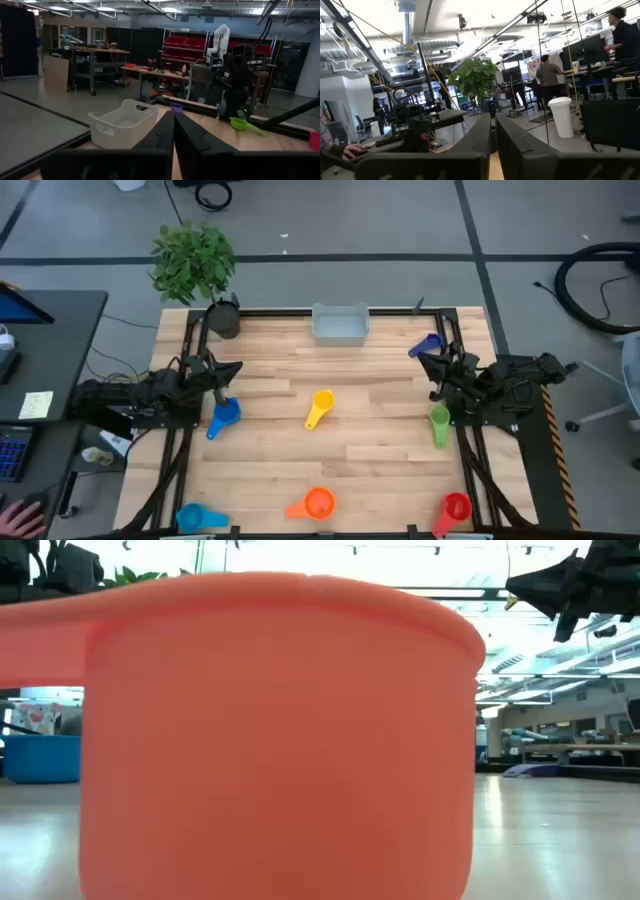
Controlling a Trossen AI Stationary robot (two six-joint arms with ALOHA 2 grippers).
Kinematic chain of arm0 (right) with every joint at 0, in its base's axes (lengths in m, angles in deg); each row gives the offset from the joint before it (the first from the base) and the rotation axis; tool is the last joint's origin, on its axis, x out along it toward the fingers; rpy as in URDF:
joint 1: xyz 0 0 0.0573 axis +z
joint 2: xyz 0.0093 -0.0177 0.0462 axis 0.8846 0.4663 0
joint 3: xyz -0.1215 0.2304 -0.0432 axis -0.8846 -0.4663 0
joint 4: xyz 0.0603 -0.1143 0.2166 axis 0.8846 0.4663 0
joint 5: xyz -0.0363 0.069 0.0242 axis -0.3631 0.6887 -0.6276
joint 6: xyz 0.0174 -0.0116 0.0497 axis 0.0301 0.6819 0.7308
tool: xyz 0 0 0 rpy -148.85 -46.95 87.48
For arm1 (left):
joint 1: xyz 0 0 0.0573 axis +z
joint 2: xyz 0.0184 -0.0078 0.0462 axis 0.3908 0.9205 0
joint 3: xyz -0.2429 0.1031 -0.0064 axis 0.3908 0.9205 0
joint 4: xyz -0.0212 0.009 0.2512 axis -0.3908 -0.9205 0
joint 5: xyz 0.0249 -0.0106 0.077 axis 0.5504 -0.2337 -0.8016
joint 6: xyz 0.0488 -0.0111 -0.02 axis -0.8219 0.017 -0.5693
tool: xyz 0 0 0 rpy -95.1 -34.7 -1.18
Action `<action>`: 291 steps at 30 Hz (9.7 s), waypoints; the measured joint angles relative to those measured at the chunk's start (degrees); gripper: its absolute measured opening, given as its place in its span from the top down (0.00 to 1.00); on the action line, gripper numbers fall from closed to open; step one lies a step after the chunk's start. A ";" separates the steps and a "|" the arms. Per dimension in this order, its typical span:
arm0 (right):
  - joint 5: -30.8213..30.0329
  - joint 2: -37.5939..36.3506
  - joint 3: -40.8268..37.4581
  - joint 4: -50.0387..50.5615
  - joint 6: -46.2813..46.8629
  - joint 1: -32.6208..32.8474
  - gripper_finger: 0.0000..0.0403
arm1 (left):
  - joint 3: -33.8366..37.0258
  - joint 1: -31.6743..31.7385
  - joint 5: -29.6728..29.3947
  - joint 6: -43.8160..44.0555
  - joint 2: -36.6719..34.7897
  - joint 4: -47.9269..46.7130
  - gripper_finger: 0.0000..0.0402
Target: Nest measuring cups in basket
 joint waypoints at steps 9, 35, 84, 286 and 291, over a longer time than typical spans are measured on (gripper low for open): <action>-0.02 -0.01 0.01 -0.01 0.01 0.02 0.93 | 0.00 -0.02 0.02 0.00 0.00 -0.02 0.96; 0.00 0.00 -0.01 0.00 0.00 0.01 0.93 | 0.00 -0.01 0.02 0.02 0.00 0.00 0.96; -0.02 0.01 0.01 -1.36 -1.59 -0.33 0.93 | -0.02 0.00 1.82 16.34 -0.02 15.82 0.96; 52.68 119.61 83.94 42.70 41.14 8.09 0.77 | -6.84 0.00 8.87 4.54 0.77 -8.83 0.96; 55.28 119.61 85.90 41.57 38.95 8.09 0.77 | -6.84 -0.02 8.86 4.53 0.77 -8.52 0.96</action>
